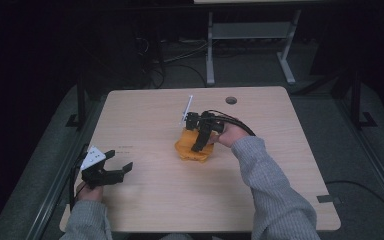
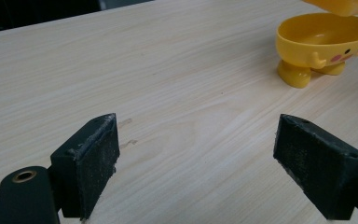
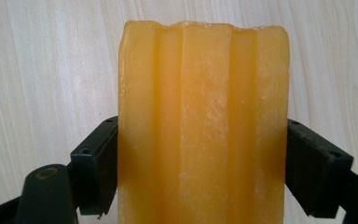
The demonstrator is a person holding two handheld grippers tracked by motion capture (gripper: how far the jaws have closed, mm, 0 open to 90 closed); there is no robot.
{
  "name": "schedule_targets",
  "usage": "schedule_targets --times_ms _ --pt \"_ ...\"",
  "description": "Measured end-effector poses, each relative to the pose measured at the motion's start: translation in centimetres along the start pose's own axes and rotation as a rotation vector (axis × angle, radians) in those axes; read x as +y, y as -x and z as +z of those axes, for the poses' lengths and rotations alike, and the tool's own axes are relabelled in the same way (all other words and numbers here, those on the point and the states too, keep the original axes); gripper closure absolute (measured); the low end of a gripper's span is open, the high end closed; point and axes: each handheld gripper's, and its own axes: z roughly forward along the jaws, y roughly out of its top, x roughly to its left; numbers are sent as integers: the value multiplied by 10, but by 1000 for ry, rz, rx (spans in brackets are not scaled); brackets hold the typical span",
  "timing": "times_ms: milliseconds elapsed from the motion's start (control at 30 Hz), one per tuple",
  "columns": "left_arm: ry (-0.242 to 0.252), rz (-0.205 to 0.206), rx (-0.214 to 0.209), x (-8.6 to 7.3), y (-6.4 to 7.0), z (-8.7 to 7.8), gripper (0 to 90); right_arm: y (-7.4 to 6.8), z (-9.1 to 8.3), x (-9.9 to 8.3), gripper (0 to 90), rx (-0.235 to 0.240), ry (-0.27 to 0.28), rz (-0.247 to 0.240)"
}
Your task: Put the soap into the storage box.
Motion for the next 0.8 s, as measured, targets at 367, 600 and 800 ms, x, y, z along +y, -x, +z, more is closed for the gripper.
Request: schedule_targets --times_ms 367,600,800 --pt "3 -2 0 0 -1 0 138 -2 13 9 212 26 -18 -28" --pt "5 -1 -1 -1 -1 0 138 -2 19 11 212 33 -19 -34" --pt "0 0 1 -1 -1 -1 138 0 24 12 212 37 -28 -34"
